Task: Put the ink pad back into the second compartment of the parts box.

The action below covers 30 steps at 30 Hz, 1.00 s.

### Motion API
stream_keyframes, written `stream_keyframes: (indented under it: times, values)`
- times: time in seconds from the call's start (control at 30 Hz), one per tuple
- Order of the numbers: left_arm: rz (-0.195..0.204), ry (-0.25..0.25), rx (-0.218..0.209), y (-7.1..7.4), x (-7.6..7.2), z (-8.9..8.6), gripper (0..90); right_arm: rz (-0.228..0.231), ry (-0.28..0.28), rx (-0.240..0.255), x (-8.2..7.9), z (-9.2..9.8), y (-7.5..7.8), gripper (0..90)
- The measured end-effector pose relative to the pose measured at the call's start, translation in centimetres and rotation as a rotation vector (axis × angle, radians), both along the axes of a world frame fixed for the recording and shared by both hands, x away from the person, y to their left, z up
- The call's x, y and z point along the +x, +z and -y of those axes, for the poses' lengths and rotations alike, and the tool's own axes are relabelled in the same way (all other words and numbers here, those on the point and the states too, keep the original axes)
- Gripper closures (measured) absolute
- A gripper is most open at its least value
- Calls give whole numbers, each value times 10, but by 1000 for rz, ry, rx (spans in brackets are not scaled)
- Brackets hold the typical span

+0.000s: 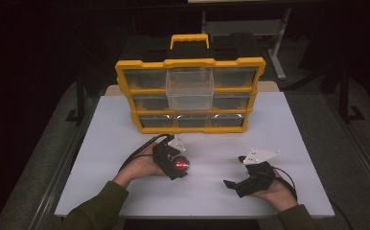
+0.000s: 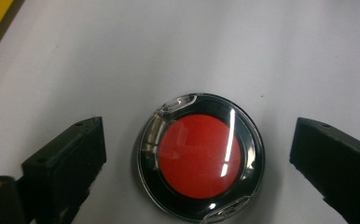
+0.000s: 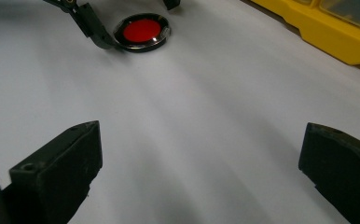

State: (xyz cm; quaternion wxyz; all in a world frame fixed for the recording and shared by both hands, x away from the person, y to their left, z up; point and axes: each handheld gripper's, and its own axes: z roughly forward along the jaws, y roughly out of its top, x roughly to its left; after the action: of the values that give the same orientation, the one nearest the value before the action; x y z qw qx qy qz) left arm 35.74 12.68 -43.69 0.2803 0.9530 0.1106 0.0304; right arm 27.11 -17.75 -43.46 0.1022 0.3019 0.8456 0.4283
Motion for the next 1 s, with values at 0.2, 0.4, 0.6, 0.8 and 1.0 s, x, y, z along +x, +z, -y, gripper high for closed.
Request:
stream_keyframes:
  times: [0.2, 0.4, 0.6, 0.8, 1.0]
  values:
    - [6, -15, 5, -1, 0, -1, 135, 0, 0, 2, 0, 0, 0, 0]
    - [4, -25, 10, -2, -1, 0, 173, -1, -1, 3, 1, 0, 0, 0]
    - [8, -27, 3, -1, -1, -1, 224, -2, 0, 7, 1, 0, 0, 0]
    - [9, -27, -5, -1, -1, -2, 284, 0, -1, 14, 1, 1, 0, 0]
    - [10, -26, -4, 0, -2, -2, 294, 0, 0, 16, 1, 0, 0, 0]
